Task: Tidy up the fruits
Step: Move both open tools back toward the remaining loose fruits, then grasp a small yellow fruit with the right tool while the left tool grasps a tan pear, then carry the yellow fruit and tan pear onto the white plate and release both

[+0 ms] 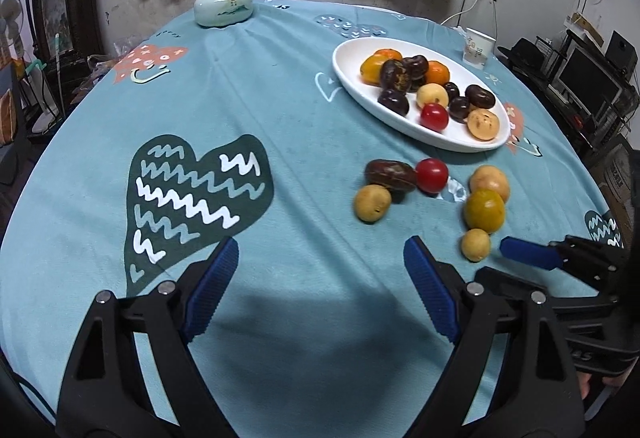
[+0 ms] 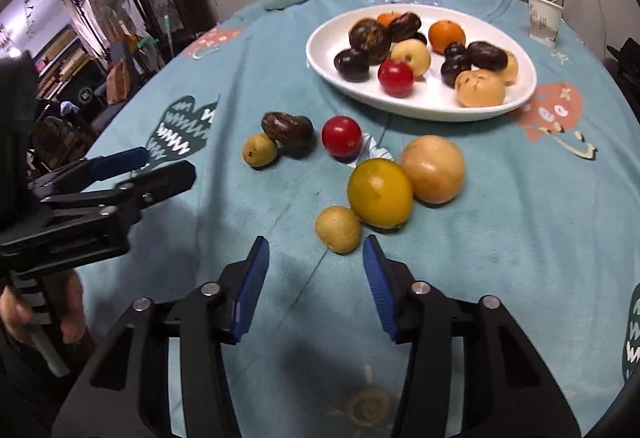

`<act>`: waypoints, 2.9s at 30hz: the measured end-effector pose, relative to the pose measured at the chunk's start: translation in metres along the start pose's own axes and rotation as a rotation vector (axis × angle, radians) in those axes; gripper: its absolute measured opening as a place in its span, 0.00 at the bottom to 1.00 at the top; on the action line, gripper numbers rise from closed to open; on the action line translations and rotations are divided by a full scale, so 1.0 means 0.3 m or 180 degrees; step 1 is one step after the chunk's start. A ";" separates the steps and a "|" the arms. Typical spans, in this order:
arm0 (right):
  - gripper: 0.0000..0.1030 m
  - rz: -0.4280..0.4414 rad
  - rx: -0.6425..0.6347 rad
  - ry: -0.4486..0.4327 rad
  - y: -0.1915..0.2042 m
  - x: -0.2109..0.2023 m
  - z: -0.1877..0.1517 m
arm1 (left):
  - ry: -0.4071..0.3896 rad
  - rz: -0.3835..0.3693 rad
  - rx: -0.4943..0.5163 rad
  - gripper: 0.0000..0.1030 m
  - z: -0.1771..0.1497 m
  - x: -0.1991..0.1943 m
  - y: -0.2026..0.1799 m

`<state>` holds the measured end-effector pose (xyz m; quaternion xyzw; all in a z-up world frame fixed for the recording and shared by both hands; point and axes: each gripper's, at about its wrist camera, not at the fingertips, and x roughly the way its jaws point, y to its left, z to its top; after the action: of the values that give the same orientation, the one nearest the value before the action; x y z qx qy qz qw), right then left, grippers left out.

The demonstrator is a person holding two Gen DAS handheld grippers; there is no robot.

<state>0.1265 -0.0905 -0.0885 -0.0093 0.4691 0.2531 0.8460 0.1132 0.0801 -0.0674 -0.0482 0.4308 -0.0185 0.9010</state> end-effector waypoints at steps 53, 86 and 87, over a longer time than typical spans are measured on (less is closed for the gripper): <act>0.20 -0.0108 0.0188 -0.0512 -0.169 -0.238 0.090 | -0.0159 -0.0628 0.0701 0.26 0.235 0.025 -0.288; 0.55 -0.0483 -0.0198 -0.0501 -0.304 -0.068 0.444 | -0.0161 -0.0391 0.0394 0.74 0.636 0.231 -0.278; 0.55 -0.0480 -0.0227 -0.0500 -0.288 -0.097 0.415 | -0.0198 -0.0395 0.0377 0.77 0.606 0.194 -0.262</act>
<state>0.2500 -0.1465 -0.0148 -0.0549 0.3900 0.2053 0.8960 0.2919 0.0105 0.0090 -0.0220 0.3969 -0.0983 0.9123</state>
